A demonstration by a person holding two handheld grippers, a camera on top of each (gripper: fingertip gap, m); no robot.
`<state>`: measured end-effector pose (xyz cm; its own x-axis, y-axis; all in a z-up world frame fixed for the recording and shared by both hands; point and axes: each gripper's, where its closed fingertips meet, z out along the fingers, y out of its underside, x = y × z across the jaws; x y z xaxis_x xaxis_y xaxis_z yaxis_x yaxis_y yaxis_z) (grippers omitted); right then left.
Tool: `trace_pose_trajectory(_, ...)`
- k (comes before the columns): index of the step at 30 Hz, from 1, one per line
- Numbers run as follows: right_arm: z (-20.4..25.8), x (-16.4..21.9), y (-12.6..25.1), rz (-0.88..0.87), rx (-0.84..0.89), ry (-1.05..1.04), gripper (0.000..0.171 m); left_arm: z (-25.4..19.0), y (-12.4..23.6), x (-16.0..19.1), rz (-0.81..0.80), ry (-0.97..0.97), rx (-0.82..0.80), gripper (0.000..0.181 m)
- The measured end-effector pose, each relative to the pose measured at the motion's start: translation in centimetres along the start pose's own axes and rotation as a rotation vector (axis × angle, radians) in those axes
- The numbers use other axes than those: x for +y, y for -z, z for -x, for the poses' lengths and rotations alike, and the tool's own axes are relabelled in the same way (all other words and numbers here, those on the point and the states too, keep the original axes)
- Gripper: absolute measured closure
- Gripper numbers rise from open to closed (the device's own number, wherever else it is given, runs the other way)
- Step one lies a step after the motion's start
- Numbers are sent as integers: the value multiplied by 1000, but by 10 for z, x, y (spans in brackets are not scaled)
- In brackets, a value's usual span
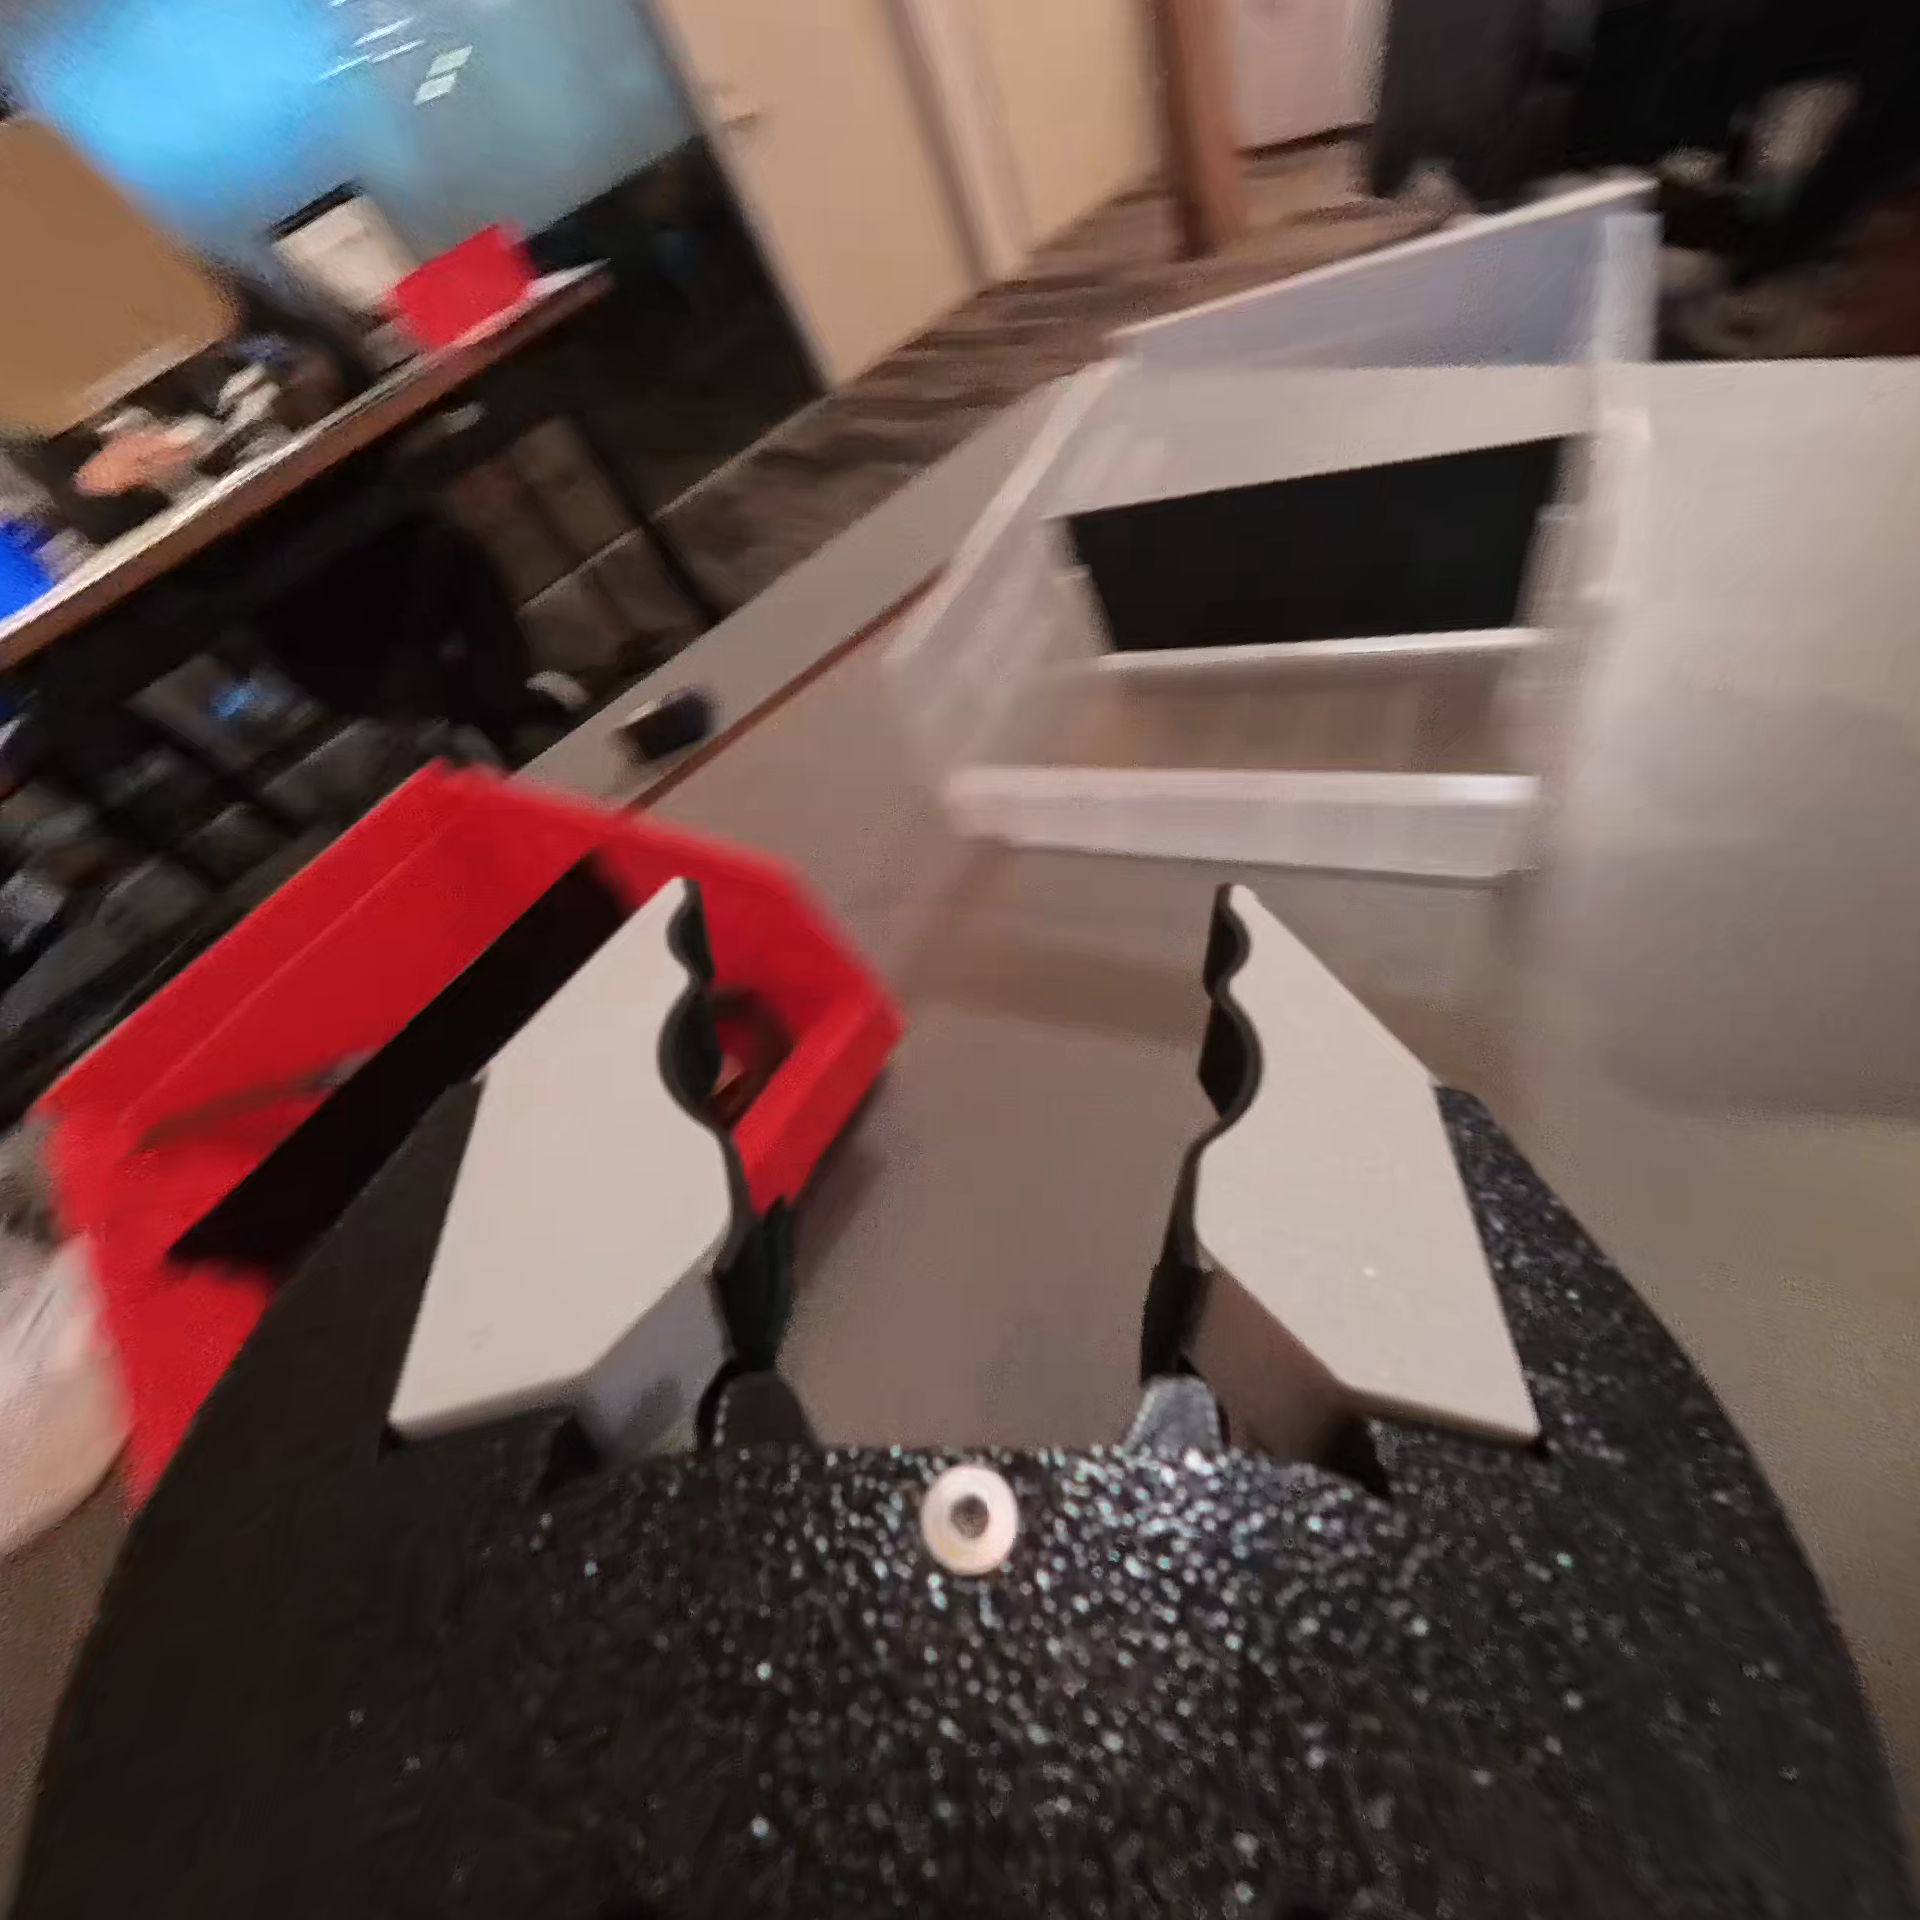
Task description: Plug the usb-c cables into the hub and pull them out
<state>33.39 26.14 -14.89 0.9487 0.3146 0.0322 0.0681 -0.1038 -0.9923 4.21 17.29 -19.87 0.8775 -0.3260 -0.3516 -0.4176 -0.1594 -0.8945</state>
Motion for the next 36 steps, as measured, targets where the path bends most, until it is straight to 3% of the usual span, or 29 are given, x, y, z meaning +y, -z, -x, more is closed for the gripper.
trace_pose_trajectory(1, 8, 2, -5, 11, -10, -10, 80, 31, 12, 14, 11, 64, -79, 82)
trace_pose_trajectory(6, 43, 24, -28, 107, -10, 37, 30, 144, 59, 87, 42, 331, -369, 65)
trace_pose_trajectory(9, 49, 49, -37, 256, 53, 118, 25, 182, 68, 122, 124, 378, -448, 58)
trace_pose_trajectory(12, 65, 76, -41, 403, 37, 15, 26, 200, 62, 138, 157, 448, -430, 55)
trace_pose_trajectory(20, 99, 120, -42, 611, -8, 80, 43, 205, 30, 167, 282, 477, -352, 63)
trace_pose_trajectory(22, 99, 124, -38, 627, -16, 82, 56, 210, 32, 172, 299, 440, -377, 66)
trace_pose_trajectory(27, 60, 126, -17, 643, 80, 97, 96, 240, 51, 188, 330, 397, -483, 108)
trace_pose_trajectory(30, 29, 130, -8, 647, 150, 61, 129, 228, 34, 180, 229, 516, -264, 115)
trace_pose_trajectory(32, 17, 134, -6, 652, 168, 44, 136, 224, 23, 185, 249, 544, -187, 122)
trace_pose_trajectory(36, 14, 141, -14, 633, 135, 55, 146, 227, 15, 195, 322, 522, -145, 169)
